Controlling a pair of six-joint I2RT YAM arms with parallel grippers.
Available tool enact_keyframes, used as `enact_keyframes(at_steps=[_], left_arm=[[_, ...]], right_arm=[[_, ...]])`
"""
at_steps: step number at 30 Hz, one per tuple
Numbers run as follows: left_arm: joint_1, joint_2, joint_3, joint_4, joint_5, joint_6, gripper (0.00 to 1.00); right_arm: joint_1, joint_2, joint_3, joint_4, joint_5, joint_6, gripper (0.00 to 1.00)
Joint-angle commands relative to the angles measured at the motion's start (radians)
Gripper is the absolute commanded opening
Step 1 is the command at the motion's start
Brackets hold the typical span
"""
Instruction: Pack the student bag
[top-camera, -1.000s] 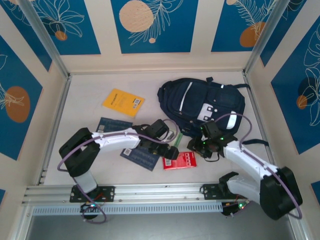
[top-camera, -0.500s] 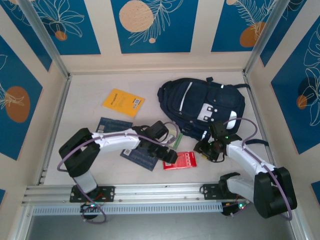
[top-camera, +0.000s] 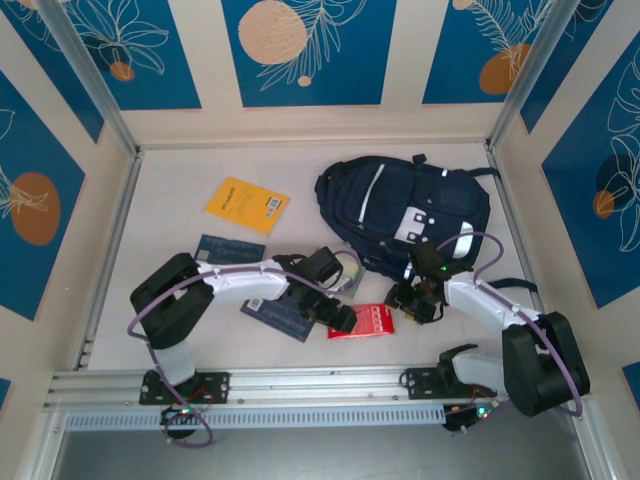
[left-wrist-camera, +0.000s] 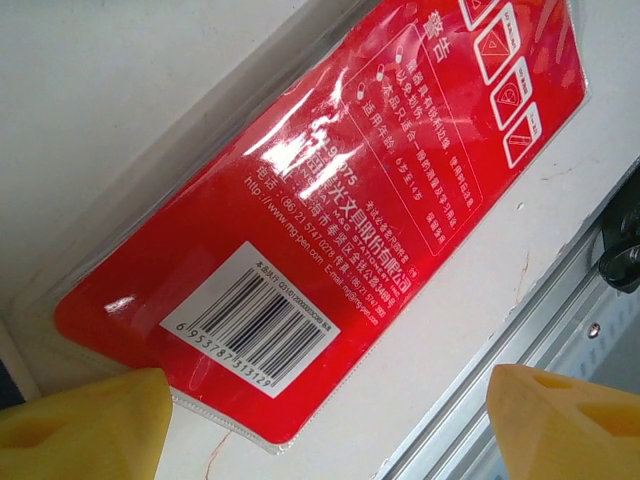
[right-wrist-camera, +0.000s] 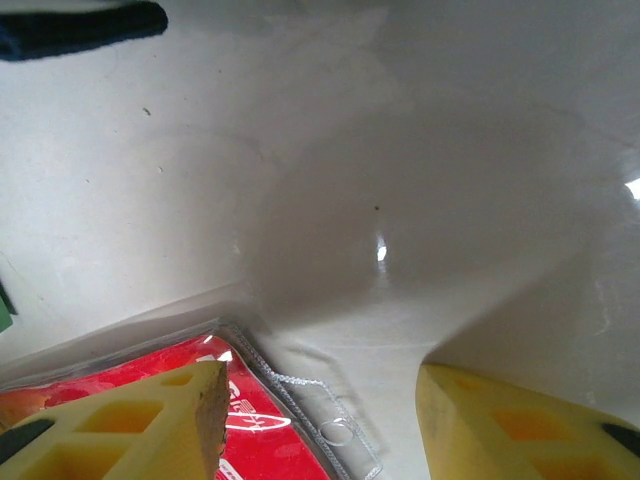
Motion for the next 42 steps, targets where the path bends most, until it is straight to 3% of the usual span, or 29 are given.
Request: enact_keyframes(at_steps=[1,7,10,21,27,33,42], left_arm=[[-0.009,0.055,-0.011,-0.037,-0.026,0.023,0.83],[-0.009,0.066,-0.012,-0.039,-0.032,0.025,0.83],[-0.009,0.068,-0.013,-0.038,-0.032,0.025,0.83],[-0.008,0.075,-0.01,-0.033,-0.024,0.024,0.83],[-0.008,0.076,-0.008,-0.039,-0.023,0.022,0.83],[-0.008,0.066,-0.009,-0.039,-0.026,0.019,0.83],[-0.008,0.057,0.006,-0.051,-0.025,0.019,0.83]], right_arm=[[0.004,0.021,-0.002,0.028,-0.058,-0.022,0.54],[-0.005,0.013,-0.004,0.024,-0.096,-0.046,0.55],[0.001,-0.001,-0.013,0.061,-0.188,-0.052,0.55],[0.075,0.028,-0.009,0.066,-0.257,-0.05,0.52],[0.079,-0.092,-0.015,-0.042,-0.086,-0.011,0.53],[0.126,-0.114,0.019,-0.179,0.11,0.096,0.55],[0.181,-0.067,0.066,-0.226,0.059,0.088,0.54]])
